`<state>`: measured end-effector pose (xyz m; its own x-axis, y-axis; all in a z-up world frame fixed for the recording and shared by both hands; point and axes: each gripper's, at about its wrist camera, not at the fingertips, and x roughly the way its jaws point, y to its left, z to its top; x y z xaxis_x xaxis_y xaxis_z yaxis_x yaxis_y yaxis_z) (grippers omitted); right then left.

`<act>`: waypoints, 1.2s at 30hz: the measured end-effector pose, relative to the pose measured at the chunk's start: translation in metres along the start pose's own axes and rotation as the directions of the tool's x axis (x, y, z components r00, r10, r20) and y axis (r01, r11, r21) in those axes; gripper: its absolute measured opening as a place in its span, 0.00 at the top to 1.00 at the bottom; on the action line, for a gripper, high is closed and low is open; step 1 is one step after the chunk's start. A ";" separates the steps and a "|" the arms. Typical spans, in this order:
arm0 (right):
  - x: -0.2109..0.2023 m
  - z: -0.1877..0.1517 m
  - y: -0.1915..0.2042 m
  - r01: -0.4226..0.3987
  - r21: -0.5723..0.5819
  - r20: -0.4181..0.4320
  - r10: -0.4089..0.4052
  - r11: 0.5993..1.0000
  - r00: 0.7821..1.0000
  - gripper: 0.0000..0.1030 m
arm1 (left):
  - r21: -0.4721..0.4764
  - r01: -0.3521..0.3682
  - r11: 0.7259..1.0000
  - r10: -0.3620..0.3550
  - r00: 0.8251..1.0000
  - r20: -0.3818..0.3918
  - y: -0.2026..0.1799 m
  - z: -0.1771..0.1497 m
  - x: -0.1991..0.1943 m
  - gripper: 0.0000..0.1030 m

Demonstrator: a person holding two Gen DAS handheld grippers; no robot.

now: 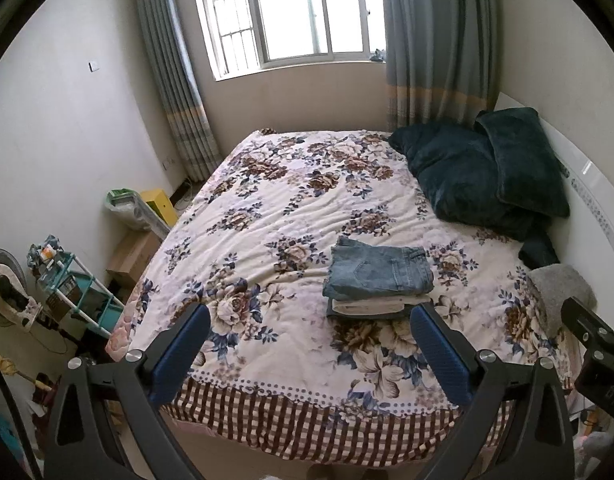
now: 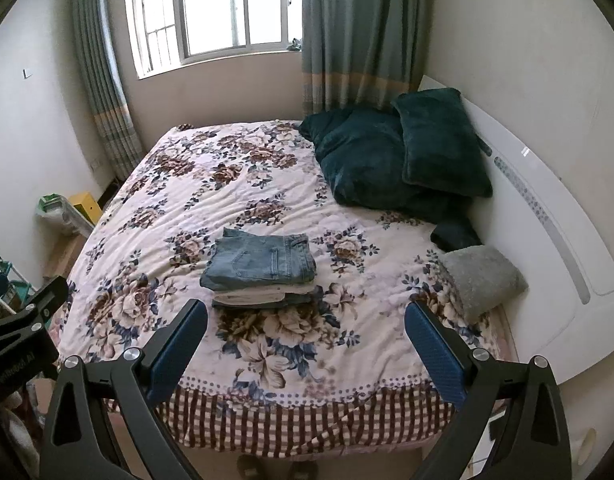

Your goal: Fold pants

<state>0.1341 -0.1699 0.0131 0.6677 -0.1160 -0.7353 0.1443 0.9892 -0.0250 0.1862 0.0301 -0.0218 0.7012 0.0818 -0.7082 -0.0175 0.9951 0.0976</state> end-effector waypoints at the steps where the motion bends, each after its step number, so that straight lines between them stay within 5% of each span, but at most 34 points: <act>1: 0.000 -0.001 0.001 -0.001 -0.002 0.001 0.001 1.000 1.000 0.02 | -0.001 0.005 1.000 -0.005 1.000 -0.002 0.000 0.000 0.000 0.00; 36: -0.007 0.016 0.002 -0.019 -0.003 0.011 0.019 1.000 1.000 0.02 | -0.010 0.006 1.000 -0.006 1.000 0.001 -0.002 0.000 -0.004 0.00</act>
<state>0.1414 -0.1680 0.0288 0.6781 -0.0984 -0.7284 0.1299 0.9914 -0.0130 0.1833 0.0278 -0.0188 0.7023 0.0761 -0.7078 -0.0204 0.9960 0.0868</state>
